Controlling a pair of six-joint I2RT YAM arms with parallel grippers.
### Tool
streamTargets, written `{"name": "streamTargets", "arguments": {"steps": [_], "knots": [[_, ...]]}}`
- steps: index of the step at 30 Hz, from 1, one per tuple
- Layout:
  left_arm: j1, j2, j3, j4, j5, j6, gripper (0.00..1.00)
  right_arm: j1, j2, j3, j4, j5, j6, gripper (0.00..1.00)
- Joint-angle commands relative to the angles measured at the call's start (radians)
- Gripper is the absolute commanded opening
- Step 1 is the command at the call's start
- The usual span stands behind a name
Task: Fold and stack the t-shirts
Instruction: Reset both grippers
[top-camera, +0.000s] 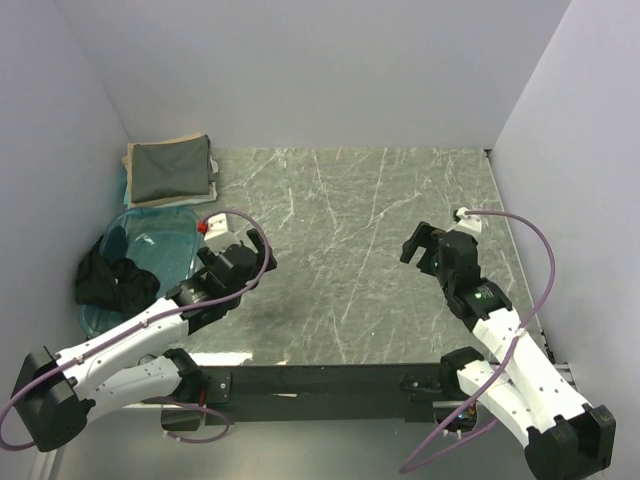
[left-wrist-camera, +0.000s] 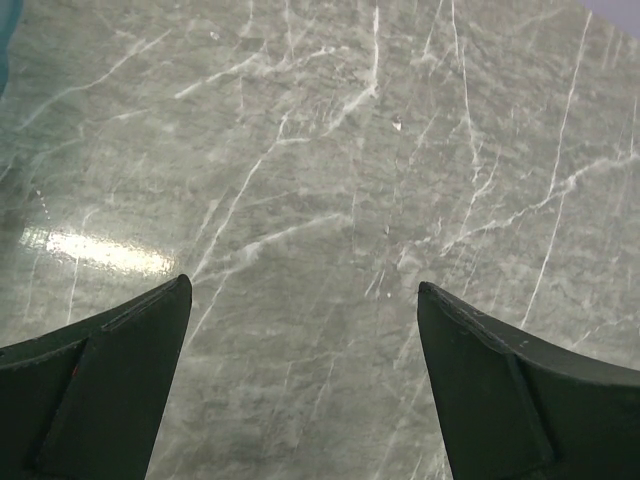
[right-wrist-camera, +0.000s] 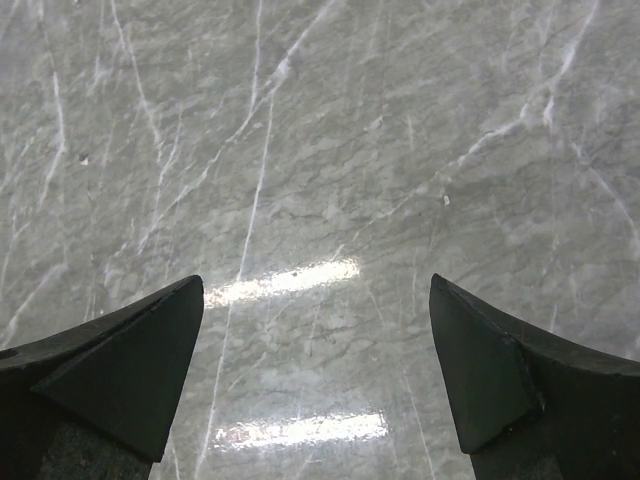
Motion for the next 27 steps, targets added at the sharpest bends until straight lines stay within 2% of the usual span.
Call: {"name": "streamTargets", "arguments": {"steps": [1,11,14,17,27], "knots": [[-0.01,-0.027,0.004,-0.002,-0.065,-0.048,0.99,-0.003,-0.043,-0.025,0.099,-0.026,-0.009,1.0],[-0.01,-0.013,0.056,-0.05,-0.05,-0.05,1.0,-0.003,-0.045,-0.03,0.09,-0.003,0.005,1.0],[-0.011,-0.019,0.049,-0.015,-0.054,-0.033,1.0,-0.005,-0.047,-0.039,0.107,-0.026,0.001,1.0],[-0.011,-0.039,0.067,-0.014,-0.04,-0.015,0.99,-0.003,-0.051,-0.033,0.09,0.026,0.004,1.0],[-0.011,-0.101,0.033,-0.021,-0.082,-0.047,0.99,-0.005,-0.094,-0.058,0.124,0.017,0.002,1.0]]}}
